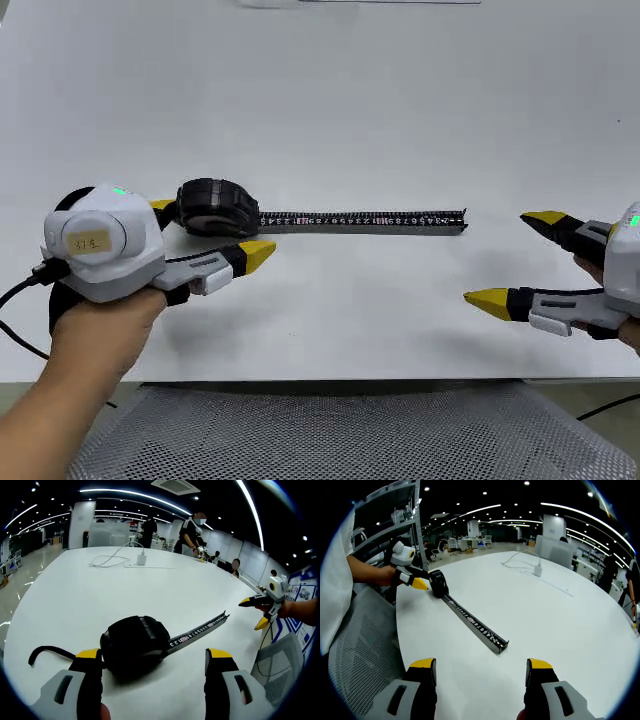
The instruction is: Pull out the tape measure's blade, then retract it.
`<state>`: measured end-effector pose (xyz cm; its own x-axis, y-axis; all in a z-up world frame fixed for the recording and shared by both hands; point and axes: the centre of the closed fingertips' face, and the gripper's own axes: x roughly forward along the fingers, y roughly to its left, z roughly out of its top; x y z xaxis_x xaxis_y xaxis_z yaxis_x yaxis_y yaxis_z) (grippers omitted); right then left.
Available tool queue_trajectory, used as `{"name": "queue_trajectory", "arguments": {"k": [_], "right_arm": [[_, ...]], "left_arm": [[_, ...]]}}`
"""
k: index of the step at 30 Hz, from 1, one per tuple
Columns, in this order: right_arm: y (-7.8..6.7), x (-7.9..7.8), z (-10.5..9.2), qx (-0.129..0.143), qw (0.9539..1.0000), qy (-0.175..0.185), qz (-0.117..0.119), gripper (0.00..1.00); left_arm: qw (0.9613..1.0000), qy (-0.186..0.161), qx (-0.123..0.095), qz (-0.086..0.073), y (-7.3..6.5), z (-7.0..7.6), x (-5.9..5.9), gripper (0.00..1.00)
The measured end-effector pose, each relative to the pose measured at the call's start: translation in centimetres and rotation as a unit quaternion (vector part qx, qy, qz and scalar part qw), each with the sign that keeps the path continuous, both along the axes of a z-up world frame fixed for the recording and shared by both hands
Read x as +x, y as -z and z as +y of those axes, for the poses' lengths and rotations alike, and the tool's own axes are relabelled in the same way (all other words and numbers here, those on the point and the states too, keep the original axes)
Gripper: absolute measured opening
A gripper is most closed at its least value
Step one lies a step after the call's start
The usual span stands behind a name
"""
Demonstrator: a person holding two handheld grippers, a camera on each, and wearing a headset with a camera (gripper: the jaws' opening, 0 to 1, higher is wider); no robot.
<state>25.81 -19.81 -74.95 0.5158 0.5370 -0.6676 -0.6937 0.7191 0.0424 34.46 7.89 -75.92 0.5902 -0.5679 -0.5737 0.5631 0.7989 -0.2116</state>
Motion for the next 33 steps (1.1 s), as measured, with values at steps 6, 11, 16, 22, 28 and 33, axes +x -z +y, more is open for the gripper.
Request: {"name": "queue_trajectory", "arguments": {"k": [6,11,16,22,28,33], "right_arm": [[0.3,0.6,-0.3,-0.008,0.9999,-0.013,0.001,0.65],[0.5,1.1,-0.5,-0.016,0.9995,-0.026,0.002,0.61],[0.8,1.8,-0.7,-0.021,0.9992,-0.033,0.005,0.6],[1.1,2.7,-0.7,-0.028,0.9983,-0.05,0.008,0.56],[1.4,3.3,-0.8,-0.044,0.9963,-0.074,0.008,0.51],[1.6,4.1,-0.9,-0.05,0.9951,-0.085,0.009,0.49]], "left_arm": [[0.9998,-0.021,0.007,-0.002,0.1,0.0,0.4,0.78],[0.9993,-0.038,0.004,0.0,0.1,-0.1,0.7,0.78],[0.9986,-0.052,0.007,0.0,0.2,0.0,1.0,0.77],[0.997,-0.076,0.011,-0.004,0.4,0.1,1.4,0.73],[0.9946,-0.103,0.014,0.0,0.5,0.2,2.0,0.72],[0.9927,-0.119,0.018,0.0,0.6,0.3,2.3,0.7]]}}
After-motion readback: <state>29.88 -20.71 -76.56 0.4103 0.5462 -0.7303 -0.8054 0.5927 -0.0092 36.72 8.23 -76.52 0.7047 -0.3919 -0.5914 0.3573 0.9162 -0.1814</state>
